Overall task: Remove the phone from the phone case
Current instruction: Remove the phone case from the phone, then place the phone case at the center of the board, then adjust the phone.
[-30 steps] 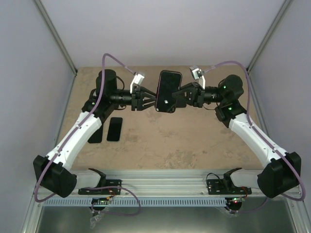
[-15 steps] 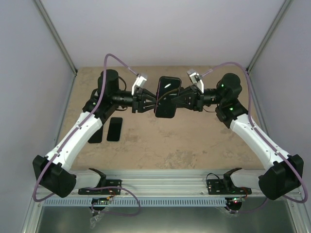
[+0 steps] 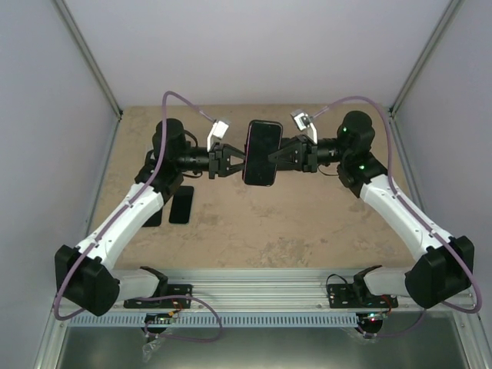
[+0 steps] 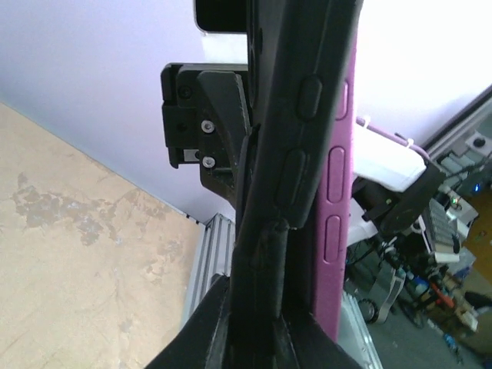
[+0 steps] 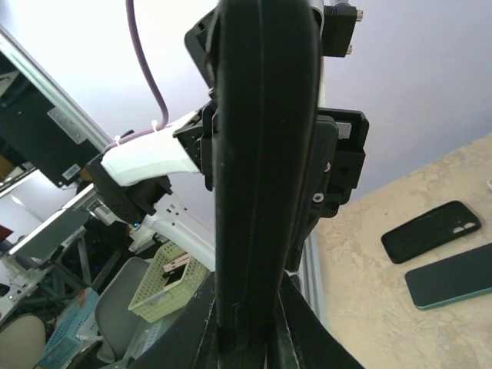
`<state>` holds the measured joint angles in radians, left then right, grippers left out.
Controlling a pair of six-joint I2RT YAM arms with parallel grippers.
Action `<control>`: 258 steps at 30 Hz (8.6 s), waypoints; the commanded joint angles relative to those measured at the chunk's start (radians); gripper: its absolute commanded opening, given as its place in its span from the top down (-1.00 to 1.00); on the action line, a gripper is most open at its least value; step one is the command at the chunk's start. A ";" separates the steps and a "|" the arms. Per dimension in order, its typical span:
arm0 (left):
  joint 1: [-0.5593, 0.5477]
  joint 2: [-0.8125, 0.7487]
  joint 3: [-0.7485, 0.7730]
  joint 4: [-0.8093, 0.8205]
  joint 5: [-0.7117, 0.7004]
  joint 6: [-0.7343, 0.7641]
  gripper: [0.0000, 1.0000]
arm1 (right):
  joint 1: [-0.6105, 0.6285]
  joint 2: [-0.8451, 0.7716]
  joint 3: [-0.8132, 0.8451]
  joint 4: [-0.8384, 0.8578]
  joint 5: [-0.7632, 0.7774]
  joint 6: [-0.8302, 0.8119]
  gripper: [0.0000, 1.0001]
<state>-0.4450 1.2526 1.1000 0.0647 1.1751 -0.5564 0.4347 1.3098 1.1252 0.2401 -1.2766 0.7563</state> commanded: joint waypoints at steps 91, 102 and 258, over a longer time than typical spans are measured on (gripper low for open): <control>0.089 0.186 -0.198 0.449 -0.207 -0.704 1.00 | 0.492 0.038 0.085 -0.367 1.661 -1.810 0.78; 0.091 0.214 -0.176 0.354 -0.229 -0.602 1.00 | 0.493 0.012 0.198 -0.547 1.567 -1.695 0.99; 0.035 0.138 -0.178 0.624 -0.347 -0.787 1.00 | 0.609 -0.246 -0.296 0.099 1.677 -2.264 0.44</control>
<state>-0.4149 1.3800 0.9161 0.6361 0.8307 -1.3731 1.0370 1.0924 0.7910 0.3550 0.3954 -1.5879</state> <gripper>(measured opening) 0.147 0.158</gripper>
